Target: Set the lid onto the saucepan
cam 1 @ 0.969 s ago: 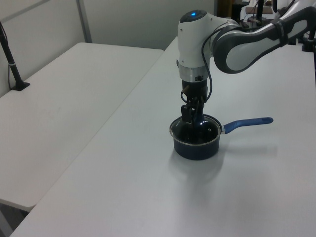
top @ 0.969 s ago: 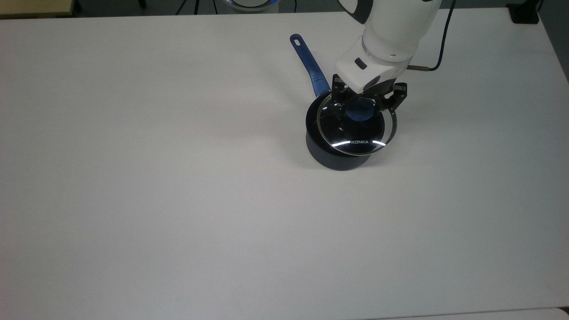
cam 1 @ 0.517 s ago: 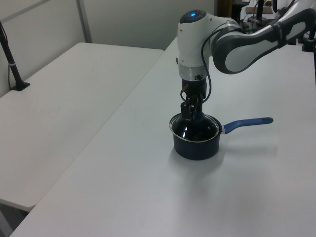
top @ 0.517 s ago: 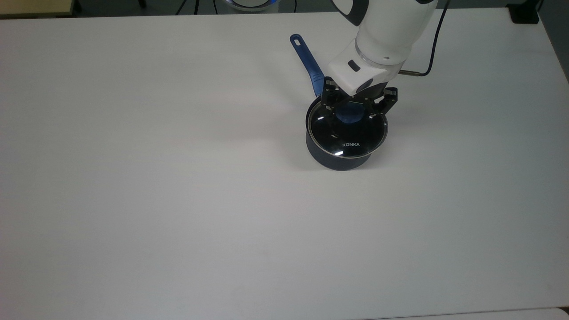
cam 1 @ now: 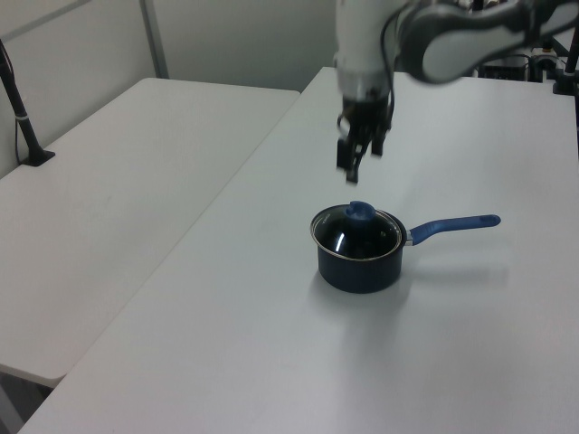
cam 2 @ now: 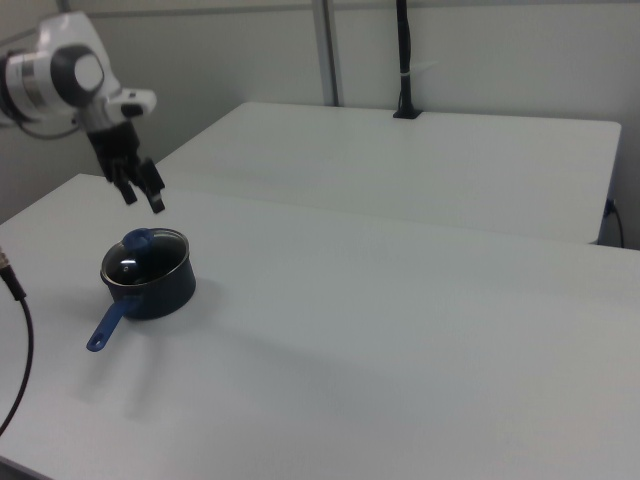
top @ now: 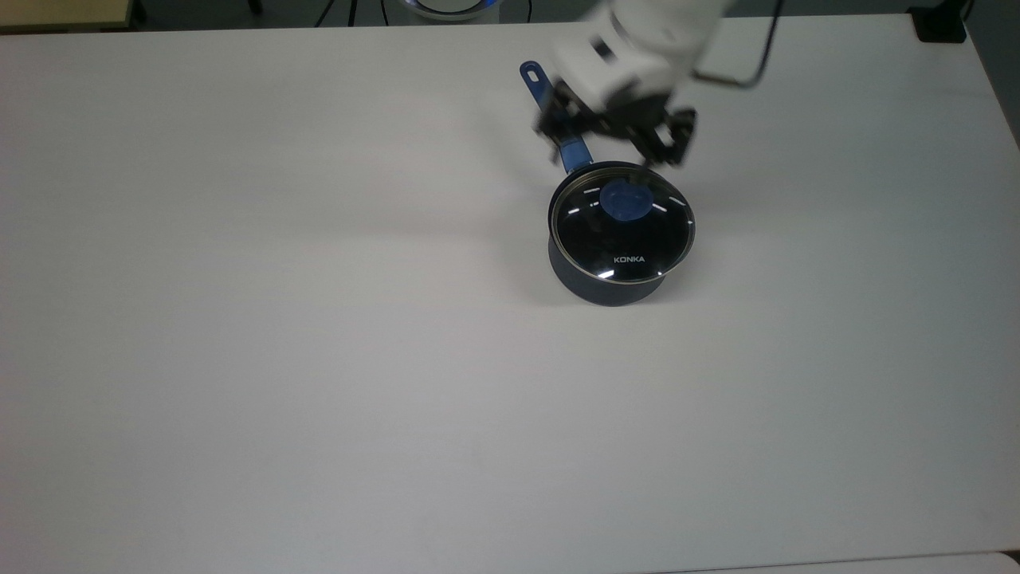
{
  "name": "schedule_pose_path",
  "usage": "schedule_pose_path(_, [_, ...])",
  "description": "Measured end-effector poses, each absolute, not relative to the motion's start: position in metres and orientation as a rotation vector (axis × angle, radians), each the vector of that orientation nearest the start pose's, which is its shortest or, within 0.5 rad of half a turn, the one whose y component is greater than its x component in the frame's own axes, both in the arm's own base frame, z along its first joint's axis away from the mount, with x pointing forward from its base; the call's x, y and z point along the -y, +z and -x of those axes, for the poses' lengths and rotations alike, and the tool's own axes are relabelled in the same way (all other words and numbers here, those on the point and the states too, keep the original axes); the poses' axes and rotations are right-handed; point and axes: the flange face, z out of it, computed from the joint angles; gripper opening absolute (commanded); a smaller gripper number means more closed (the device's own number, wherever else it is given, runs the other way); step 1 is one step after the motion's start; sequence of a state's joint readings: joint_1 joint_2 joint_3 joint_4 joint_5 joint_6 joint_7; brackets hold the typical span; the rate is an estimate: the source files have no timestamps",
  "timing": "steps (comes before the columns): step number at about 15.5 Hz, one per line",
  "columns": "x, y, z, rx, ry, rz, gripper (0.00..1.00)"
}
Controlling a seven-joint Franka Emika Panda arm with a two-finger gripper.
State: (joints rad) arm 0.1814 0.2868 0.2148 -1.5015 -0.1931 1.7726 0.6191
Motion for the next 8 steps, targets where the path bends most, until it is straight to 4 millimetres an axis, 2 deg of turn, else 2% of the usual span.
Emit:
schedule_pose_path(2, [-0.179, 0.555, -0.596, -0.409, -0.088, 3.223, 1.0])
schedule_pose_path(5, [-0.118, 0.62, -0.568, -0.341, -0.113, 3.21, 1.0])
schedule_pose_path(6, [-0.097, 0.634, -0.56, -0.311, -0.127, 3.199, 1.0])
schedule_pose_path(8, [-0.055, 0.649, -0.55, -0.298, -0.141, 3.183, 1.0])
